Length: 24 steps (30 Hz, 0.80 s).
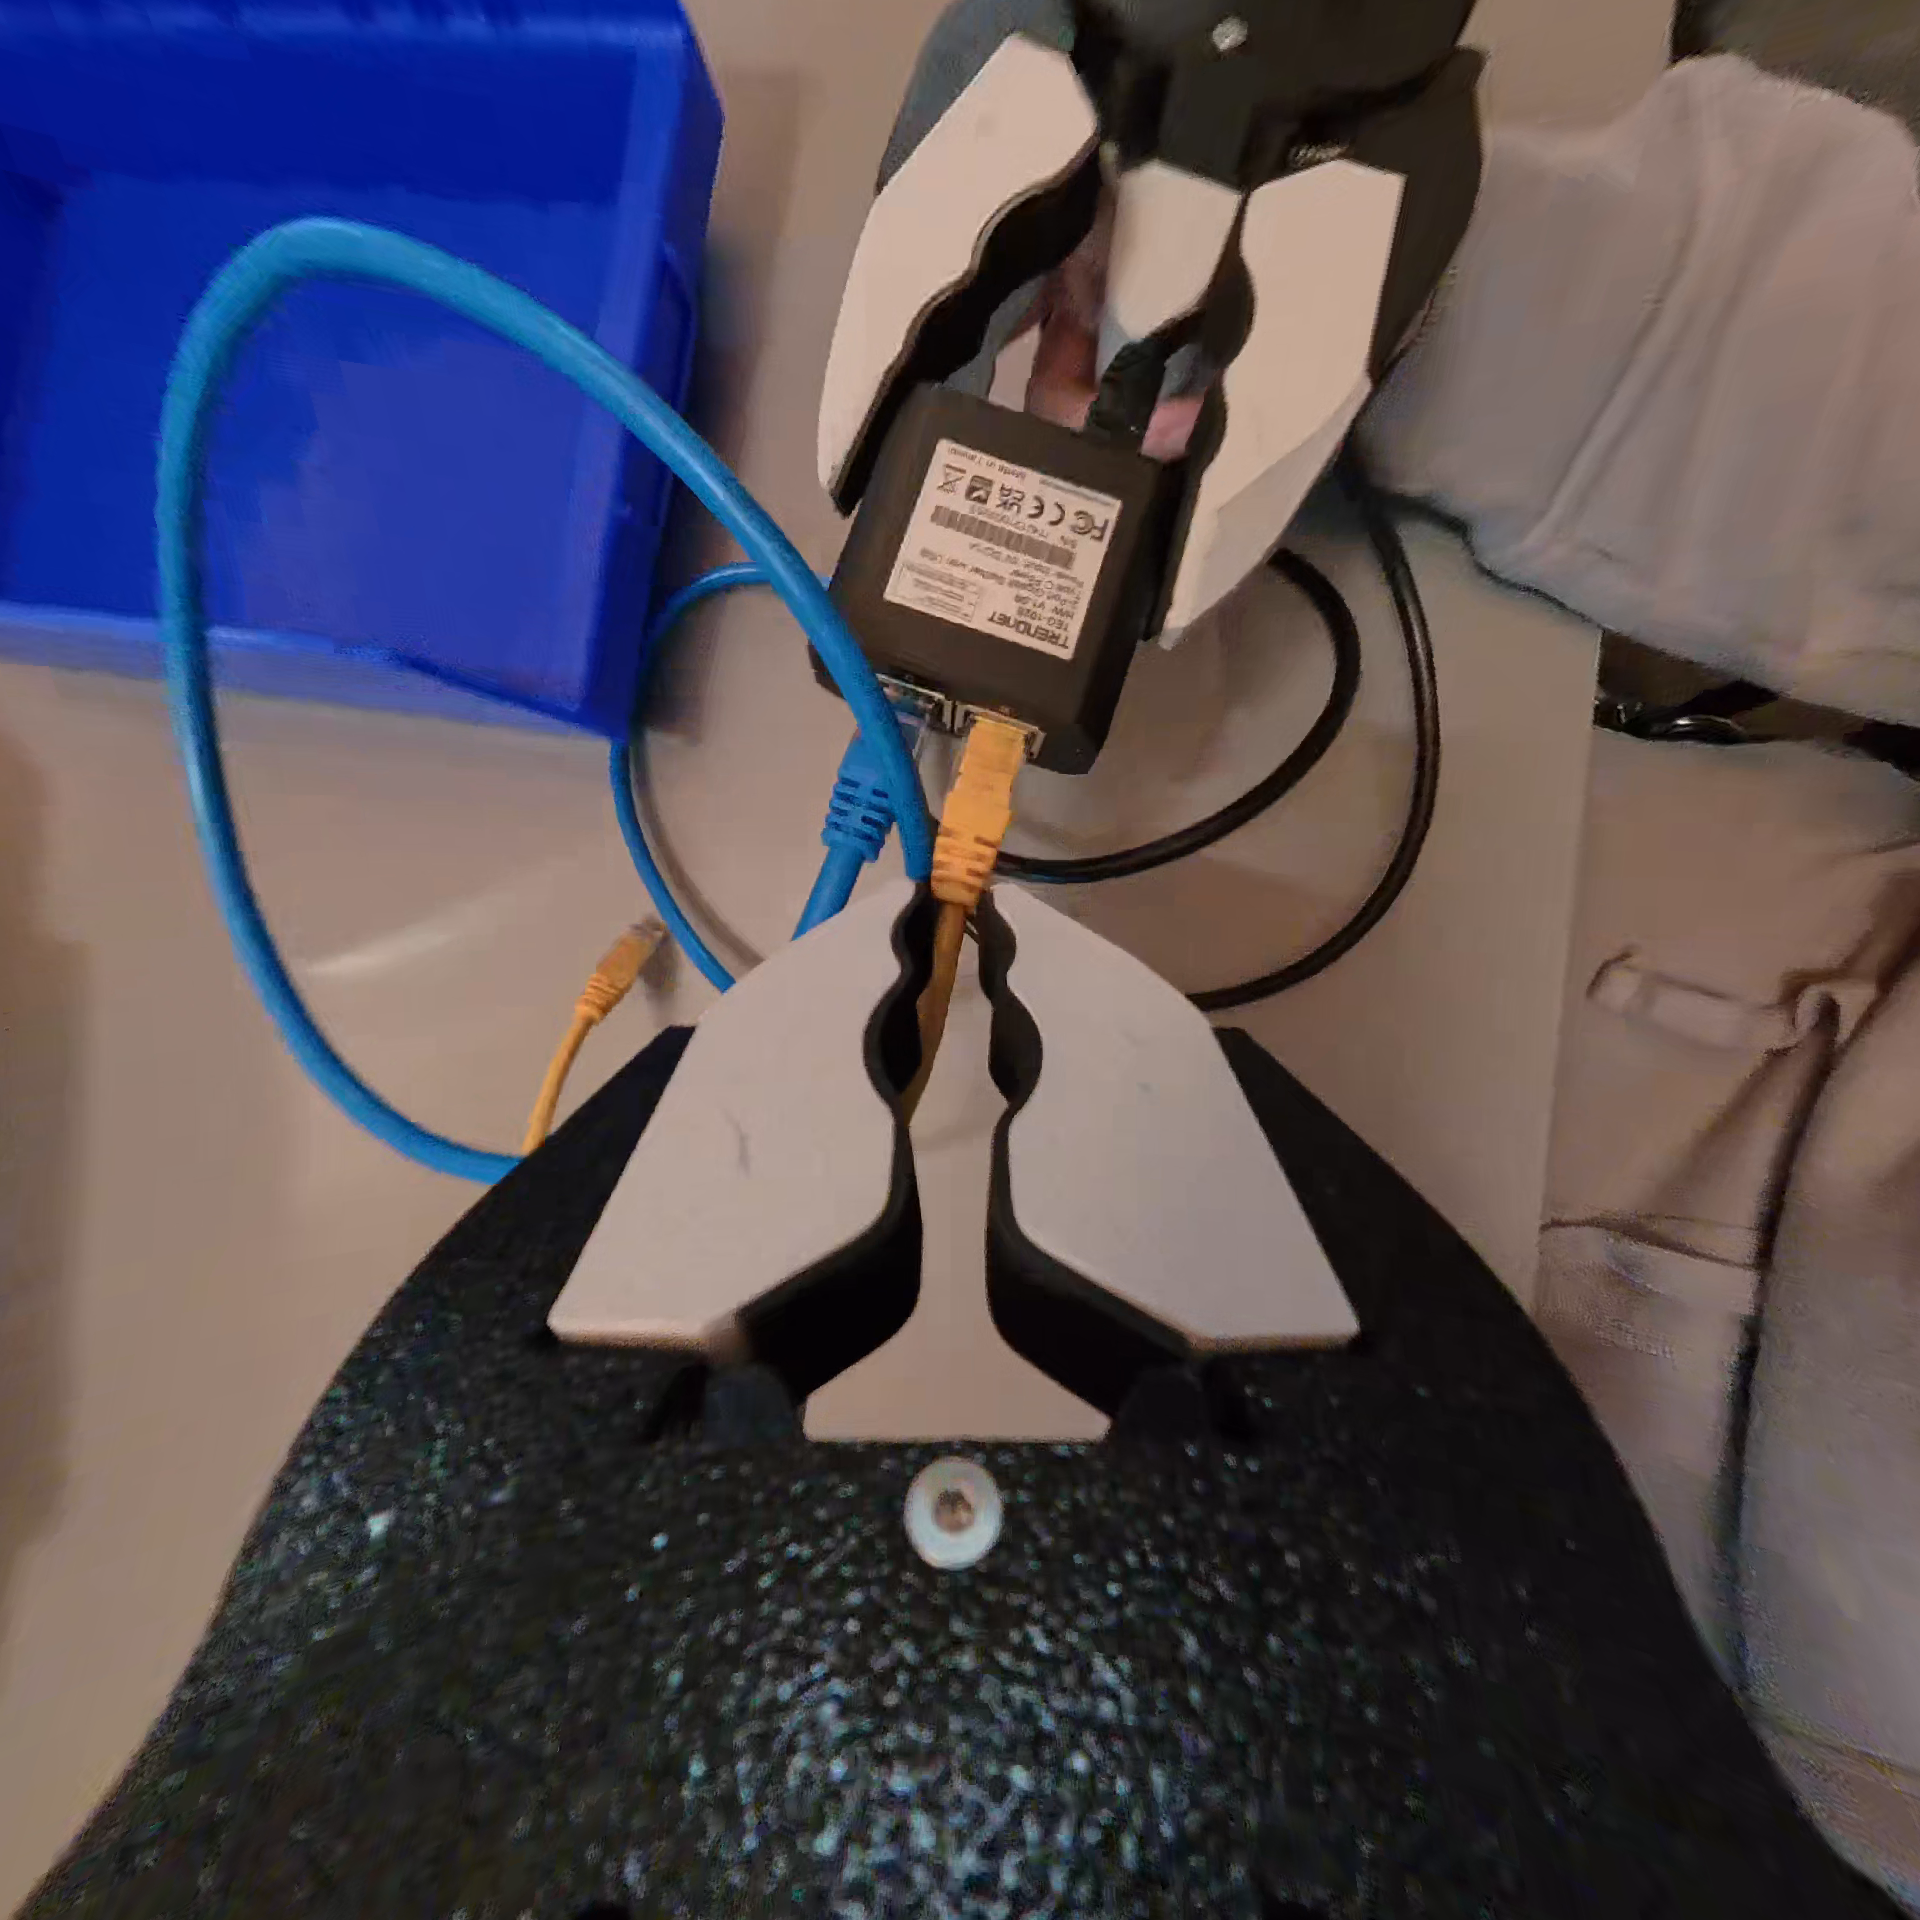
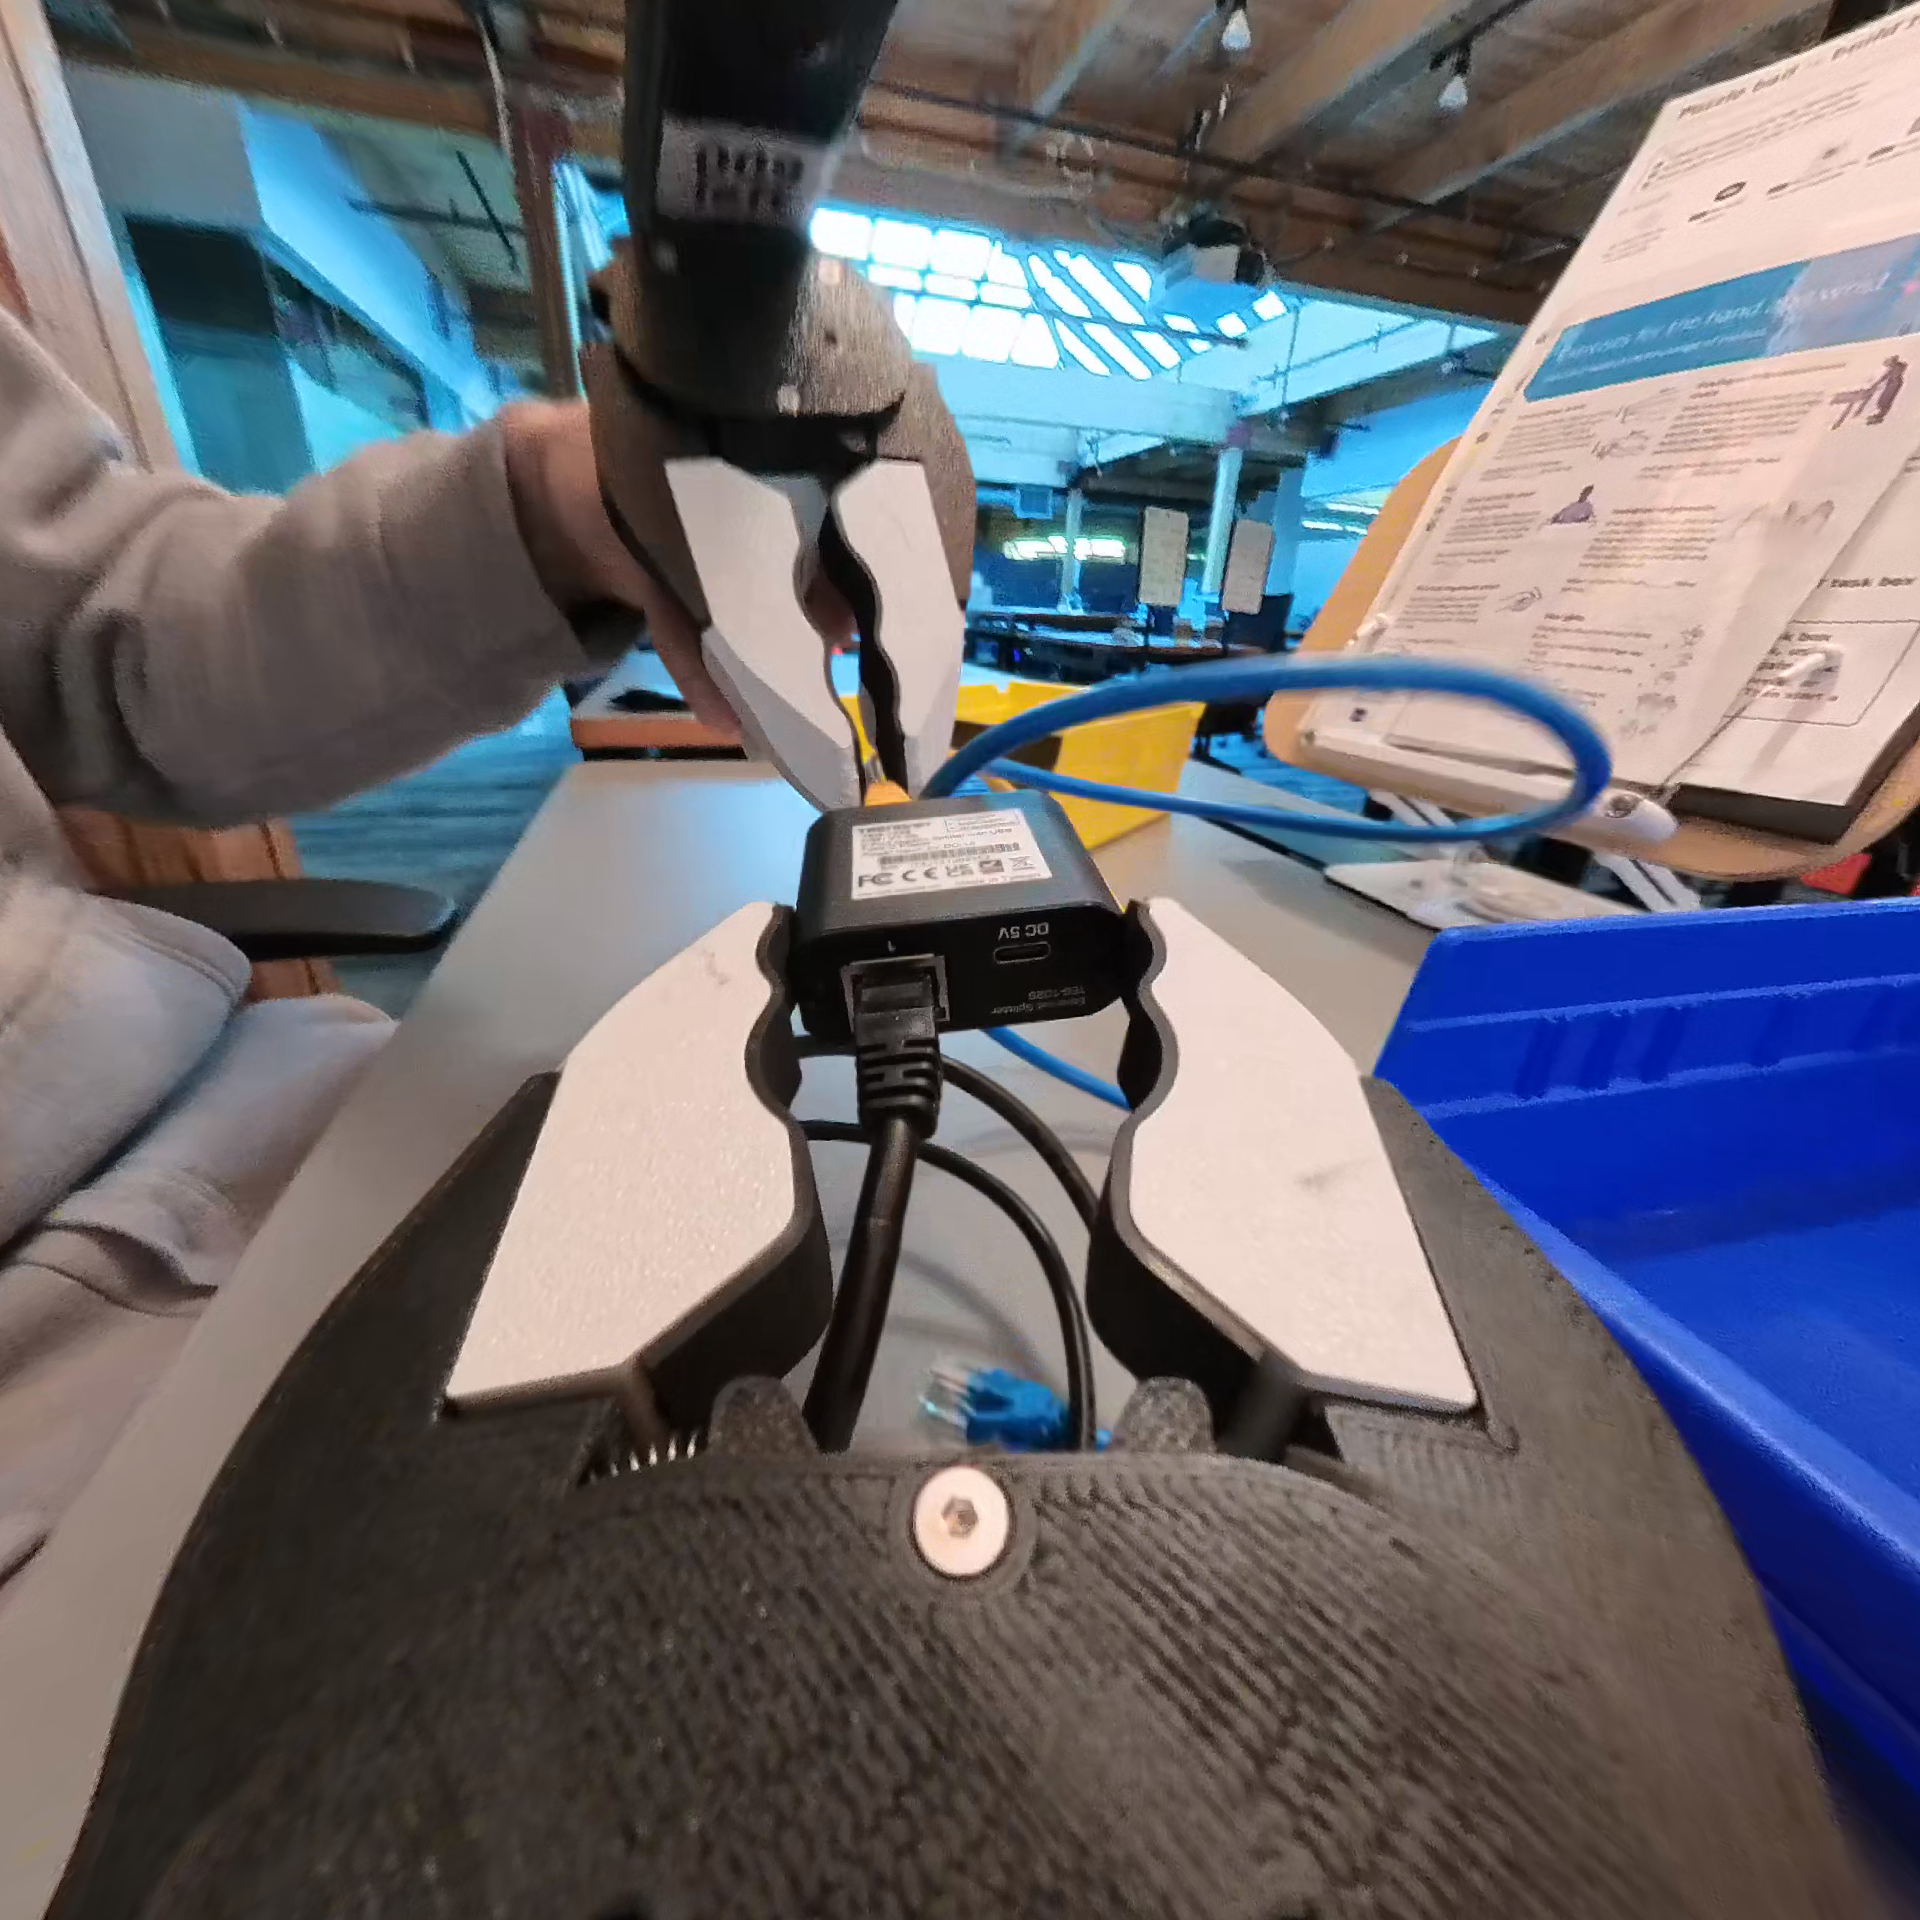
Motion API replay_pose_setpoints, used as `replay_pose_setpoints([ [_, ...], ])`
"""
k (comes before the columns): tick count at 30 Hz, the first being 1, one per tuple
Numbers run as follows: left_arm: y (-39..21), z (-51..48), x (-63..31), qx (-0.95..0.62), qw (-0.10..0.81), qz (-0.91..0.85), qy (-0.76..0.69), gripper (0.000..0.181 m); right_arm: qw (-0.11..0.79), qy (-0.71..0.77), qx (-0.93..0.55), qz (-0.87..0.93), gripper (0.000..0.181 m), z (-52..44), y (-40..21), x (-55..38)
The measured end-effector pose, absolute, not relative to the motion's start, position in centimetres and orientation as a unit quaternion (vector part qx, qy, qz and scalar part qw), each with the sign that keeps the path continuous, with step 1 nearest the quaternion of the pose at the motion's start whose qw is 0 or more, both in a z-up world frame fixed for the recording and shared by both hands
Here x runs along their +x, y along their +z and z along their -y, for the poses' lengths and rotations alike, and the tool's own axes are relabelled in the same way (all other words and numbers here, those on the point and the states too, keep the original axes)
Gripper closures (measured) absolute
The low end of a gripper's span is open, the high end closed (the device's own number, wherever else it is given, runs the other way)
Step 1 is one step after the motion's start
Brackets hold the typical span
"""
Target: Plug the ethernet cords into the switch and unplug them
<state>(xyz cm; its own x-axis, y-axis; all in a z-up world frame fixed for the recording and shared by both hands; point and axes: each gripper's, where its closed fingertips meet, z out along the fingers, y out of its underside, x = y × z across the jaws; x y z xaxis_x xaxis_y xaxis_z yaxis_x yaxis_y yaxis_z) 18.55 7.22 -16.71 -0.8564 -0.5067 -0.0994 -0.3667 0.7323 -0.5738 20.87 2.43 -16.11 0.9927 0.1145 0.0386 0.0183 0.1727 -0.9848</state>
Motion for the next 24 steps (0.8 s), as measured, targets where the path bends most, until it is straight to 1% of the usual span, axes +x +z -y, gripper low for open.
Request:
replay_pose_setpoints([
  [5,-17.5,-7.6,18.6,-0.216,0.16,-0.928,-0.258,0.174,0.752,0.022,-0.656,0.057,0.12,-2.9,-16.5,20.7],
  [9,-16.5,-7.1,18.8,-0.219,0.158,-0.906,-0.325,0.175,0.772,0.032,-0.633,0.044,0.12,-2.6,-15.9,20.7],
  [13,-17.9,-8.0,18.4,-0.207,0.156,-0.911,-0.32,0.174,0.764,0.032,-0.642,0.05,0.12,-3.6,-16.1,20.3],
  [17,-15.7,-8.9,18.0,-0.222,0.177,-0.848,-0.447,0.172,0.776,0.028,-0.628,0.05,0.12,-4.5,-15.3,20.1],
  [18,-15.4,-9.5,17.8,-0.229,0.184,-0.834,-0.467,0.165,0.764,0.012,-0.644,0.052,0.12,-4.8,-15.4,20.2],
  [19,-15.0,-10.2,17.5,-0.237,0.196,-0.816,-0.489,0.147,0.752,-0.008,-0.657,0.05,0.12,-4.9,-15.4,20.4],
  [20,-14.5,-11.1,17.2,-0.247,0.207,-0.798,-0.509,0.134,0.75,-0.024,-0.66,0.046,0.12,-4.8,-15.1,20.7],
  [22,-14.0,-13.5,16.4,-0.273,0.227,-0.755,-0.552,0.12,0.754,-0.045,-0.655,0.036,0.12,-4.2,-13.7,21.1],
  [24,-15.0,-16.1,15.7,-0.304,0.225,-0.731,-0.568,0.114,0.762,-0.074,-0.642,0.031,0.12,-3.5,-11.4,21.1],
])
